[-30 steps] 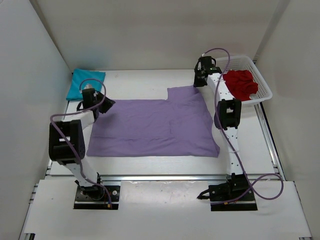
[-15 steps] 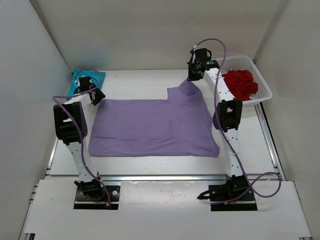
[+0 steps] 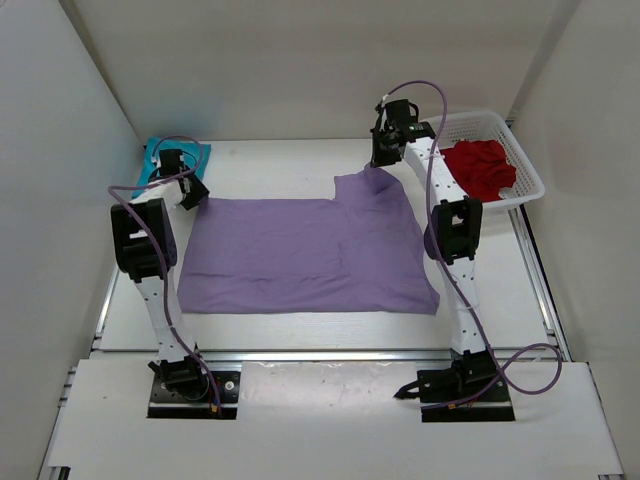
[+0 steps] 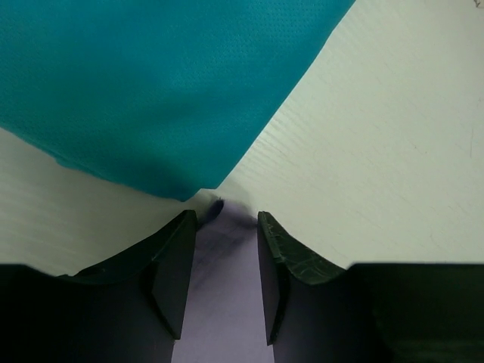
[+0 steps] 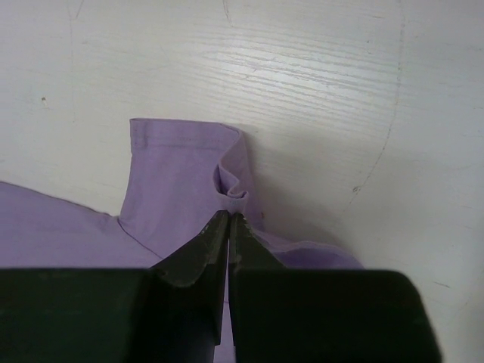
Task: Fold and stack the t-shirts
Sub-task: Grap the side of the flattened tshirt furthest away from the robot with both arms
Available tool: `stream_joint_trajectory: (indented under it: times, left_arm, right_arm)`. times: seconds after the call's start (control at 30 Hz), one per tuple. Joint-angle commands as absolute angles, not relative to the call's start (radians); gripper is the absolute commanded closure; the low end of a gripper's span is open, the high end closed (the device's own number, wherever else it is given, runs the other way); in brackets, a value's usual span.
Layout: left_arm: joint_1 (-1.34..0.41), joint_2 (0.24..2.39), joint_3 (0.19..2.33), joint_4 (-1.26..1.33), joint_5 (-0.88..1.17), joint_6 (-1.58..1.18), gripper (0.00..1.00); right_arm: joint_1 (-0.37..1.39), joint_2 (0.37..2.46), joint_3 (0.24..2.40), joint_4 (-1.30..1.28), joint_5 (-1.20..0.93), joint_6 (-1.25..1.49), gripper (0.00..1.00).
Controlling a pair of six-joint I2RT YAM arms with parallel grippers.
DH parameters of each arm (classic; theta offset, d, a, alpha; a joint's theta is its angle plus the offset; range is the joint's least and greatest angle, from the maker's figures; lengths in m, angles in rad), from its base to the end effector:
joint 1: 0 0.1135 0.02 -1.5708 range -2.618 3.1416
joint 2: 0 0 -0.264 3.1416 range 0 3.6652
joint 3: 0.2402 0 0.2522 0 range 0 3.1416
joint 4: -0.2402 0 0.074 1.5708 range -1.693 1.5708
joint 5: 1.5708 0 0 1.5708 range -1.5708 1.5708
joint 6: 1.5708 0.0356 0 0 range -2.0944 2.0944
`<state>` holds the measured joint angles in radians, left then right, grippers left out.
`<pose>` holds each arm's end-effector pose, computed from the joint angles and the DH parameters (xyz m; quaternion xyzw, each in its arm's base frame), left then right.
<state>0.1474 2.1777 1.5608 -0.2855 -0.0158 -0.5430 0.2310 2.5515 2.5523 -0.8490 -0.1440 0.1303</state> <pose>0.4678 0.0700 0.1516 -0.3221 0.8880 -0.0571 0.3231 0.5406 0.1324 0.2387 -0.0724 0.9306 0.1295 0.3347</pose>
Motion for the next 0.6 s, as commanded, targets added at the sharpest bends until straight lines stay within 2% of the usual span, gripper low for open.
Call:
stream_joint_trajectory:
  times: [0.0, 0.1, 0.4, 0.57]
  left_arm:
    - [0.150, 2.178, 1.598, -0.313, -0.020, -0.534, 0.52]
    - [0.152, 2.180, 1.598, -0.318, -0.006, -0.528, 0.59]
    - [0.167, 2.119, 1.533, -0.267, 0.012, -0.586, 0.99]
    - [0.175, 1.975, 1.398, -0.195, 0.046, -0.620, 1.00]
  right_arm:
    - [0.242, 2.496, 2.562, -0.836, -0.155, 0.130, 1.00]
    - [0.236, 2.493, 2.562, -0.836, -0.156, 0.132, 1.00]
    - [0.235, 2.433, 2.522, -0.883, -0.132, 0.098, 1.00]
    - [0.187, 2.364, 2.436, -0.977, -0.202, 0.101, 1.00]
